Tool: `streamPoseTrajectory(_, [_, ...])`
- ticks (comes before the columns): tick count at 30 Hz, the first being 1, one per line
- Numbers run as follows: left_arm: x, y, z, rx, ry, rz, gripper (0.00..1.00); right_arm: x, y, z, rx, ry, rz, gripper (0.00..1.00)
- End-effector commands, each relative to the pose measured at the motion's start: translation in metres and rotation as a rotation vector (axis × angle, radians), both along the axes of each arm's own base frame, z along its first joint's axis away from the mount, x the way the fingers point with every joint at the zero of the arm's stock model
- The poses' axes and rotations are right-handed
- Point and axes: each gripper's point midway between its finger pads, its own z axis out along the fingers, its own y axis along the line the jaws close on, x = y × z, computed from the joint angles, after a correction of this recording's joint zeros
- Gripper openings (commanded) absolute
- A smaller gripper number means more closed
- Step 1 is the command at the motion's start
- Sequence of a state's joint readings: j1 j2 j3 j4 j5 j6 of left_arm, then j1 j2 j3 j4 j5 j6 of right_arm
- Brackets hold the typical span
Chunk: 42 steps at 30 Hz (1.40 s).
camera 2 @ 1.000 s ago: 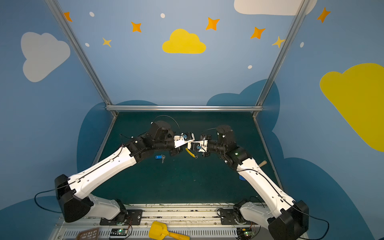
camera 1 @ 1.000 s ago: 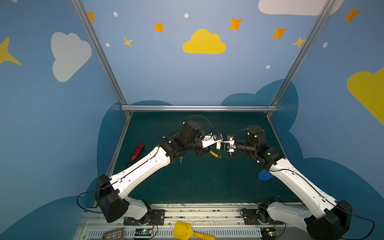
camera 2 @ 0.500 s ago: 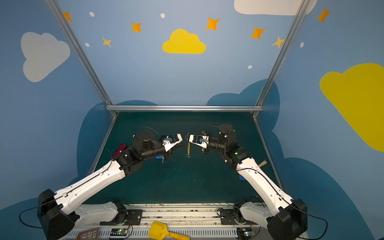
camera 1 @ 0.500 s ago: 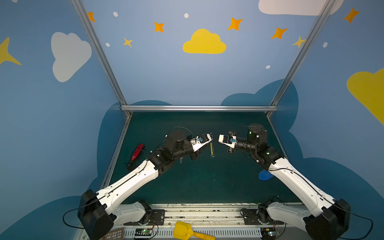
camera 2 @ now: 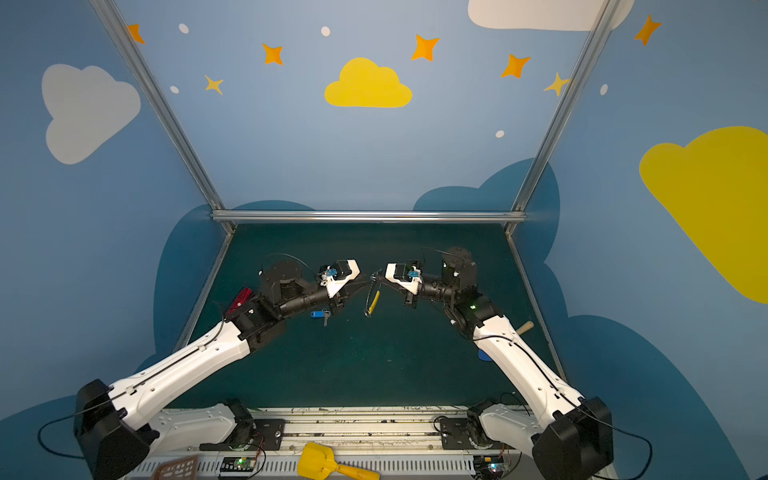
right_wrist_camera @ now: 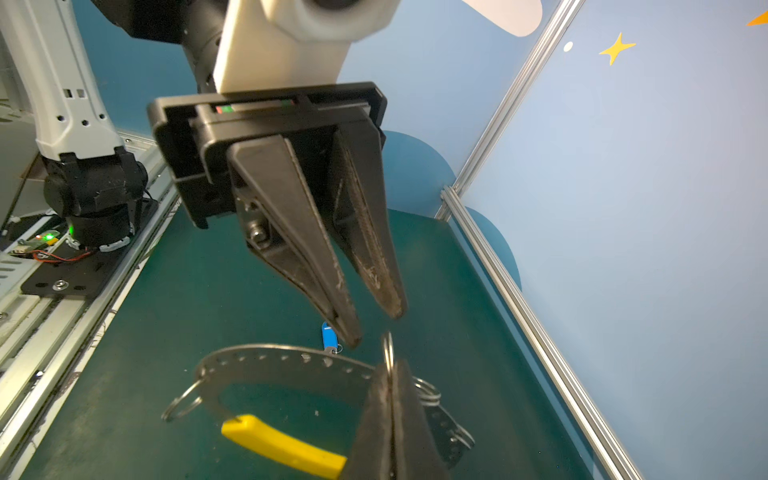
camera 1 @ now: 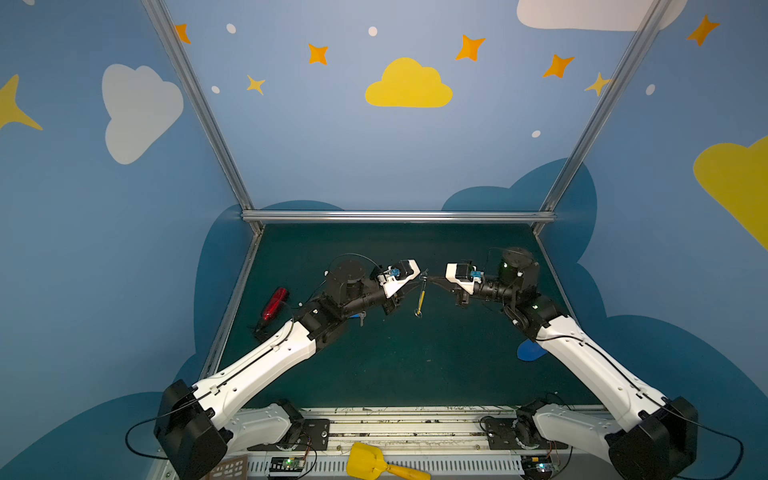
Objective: Put the keys on the keyring
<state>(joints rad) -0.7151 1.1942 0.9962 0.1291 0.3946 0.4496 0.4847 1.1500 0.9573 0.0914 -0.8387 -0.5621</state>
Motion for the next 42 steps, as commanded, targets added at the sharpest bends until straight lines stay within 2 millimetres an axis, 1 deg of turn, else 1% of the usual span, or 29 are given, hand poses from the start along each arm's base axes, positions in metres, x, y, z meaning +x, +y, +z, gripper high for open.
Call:
streamPoseTrajectory(1, [-0.006, -0.002, 0.006, -0.021, -0.003, -0.034, 0.19, -0.005, 0.002, 0.008, 0.035, 0.0, 0.049, 0.0])
streamPoseTrajectory(4, [-0.008, -0.003, 0.004, -0.009, 0.003, -0.05, 0.19, -0.008, 0.002, 0.009, 0.043, -0.003, 0.059, 0.0])
streamPoseTrajectory(8, [-0.01, -0.004, 0.007, -0.006, -0.008, -0.067, 0.17, -0.011, 0.003, 0.009, 0.045, 0.006, 0.081, 0.0])
streamPoseTrajectory(16, [-0.015, -0.006, 0.015, 0.006, -0.028, -0.105, 0.04, -0.014, 0.004, 0.004, 0.032, 0.024, 0.091, 0.0])
streamPoseTrajectory(21, [-0.019, -0.006, 0.014, 0.046, -0.02, -0.122, 0.04, -0.01, 0.003, 0.0, 0.016, 0.023, 0.061, 0.0])
streamPoseTrajectory(22, [-0.019, -0.005, 0.013, 0.062, -0.016, -0.121, 0.04, -0.008, 0.002, -0.002, 0.007, 0.014, 0.048, 0.02])
streamPoseTrajectory(24, [-0.018, -0.005, 0.011, 0.084, 0.002, -0.118, 0.04, -0.005, 0.0, -0.004, -0.004, 0.012, 0.015, 0.16])
streamPoseTrajectory(26, [-0.018, -0.005, 0.008, 0.108, 0.021, -0.121, 0.04, -0.002, -0.002, -0.006, -0.018, 0.001, -0.01, 0.25])
streamPoseTrajectory(32, [-0.016, -0.005, -0.001, 0.205, 0.081, -0.124, 0.04, 0.0, -0.003, -0.011, -0.028, -0.017, -0.023, 0.27])
streamPoseTrajectory(36, [-0.013, -0.006, -0.006, 0.264, 0.094, -0.114, 0.04, -0.004, -0.004, -0.009, -0.029, -0.024, -0.018, 0.28])
streamPoseTrajectory(42, [-0.012, -0.006, -0.011, 0.331, 0.102, -0.117, 0.04, -0.008, -0.008, -0.013, -0.051, -0.027, -0.021, 0.32])
